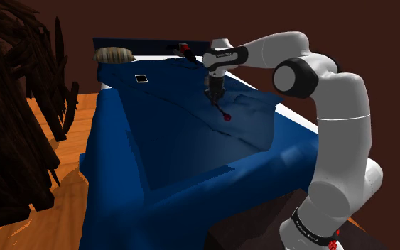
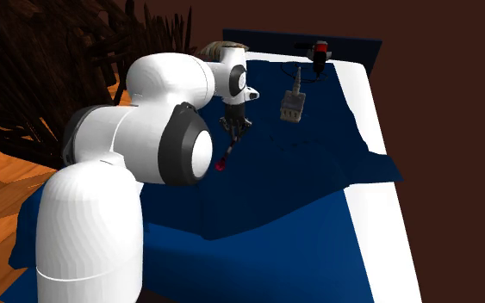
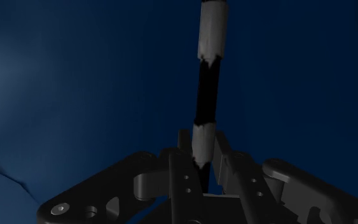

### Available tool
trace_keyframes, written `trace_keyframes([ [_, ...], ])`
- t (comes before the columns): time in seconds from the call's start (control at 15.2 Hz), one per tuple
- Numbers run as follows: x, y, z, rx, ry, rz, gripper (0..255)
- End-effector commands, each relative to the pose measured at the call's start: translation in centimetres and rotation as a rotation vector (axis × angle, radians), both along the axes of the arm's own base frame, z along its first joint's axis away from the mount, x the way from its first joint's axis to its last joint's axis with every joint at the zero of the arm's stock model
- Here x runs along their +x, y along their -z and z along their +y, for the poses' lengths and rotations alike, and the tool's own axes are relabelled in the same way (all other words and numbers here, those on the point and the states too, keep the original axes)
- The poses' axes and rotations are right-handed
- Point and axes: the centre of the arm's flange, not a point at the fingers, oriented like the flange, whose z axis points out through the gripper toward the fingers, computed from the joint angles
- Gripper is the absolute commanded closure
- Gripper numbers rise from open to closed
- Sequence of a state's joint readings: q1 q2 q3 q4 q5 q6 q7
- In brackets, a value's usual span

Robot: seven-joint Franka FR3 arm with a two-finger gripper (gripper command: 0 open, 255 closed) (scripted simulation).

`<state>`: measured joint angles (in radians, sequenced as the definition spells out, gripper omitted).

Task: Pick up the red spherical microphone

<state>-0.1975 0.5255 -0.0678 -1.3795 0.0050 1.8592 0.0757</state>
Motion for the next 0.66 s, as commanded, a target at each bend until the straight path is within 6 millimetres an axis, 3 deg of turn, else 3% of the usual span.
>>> trace_keyframes([
  [0.0,0.0,-1.0,0.1,0.000,0.000,0.000,255],
  [0.46,0.0,-4.7,0.1,0.000,0.000,0.000,255],
  [0.59,0.0,-4.8,0.1,0.000,0.000,0.000,255],
])
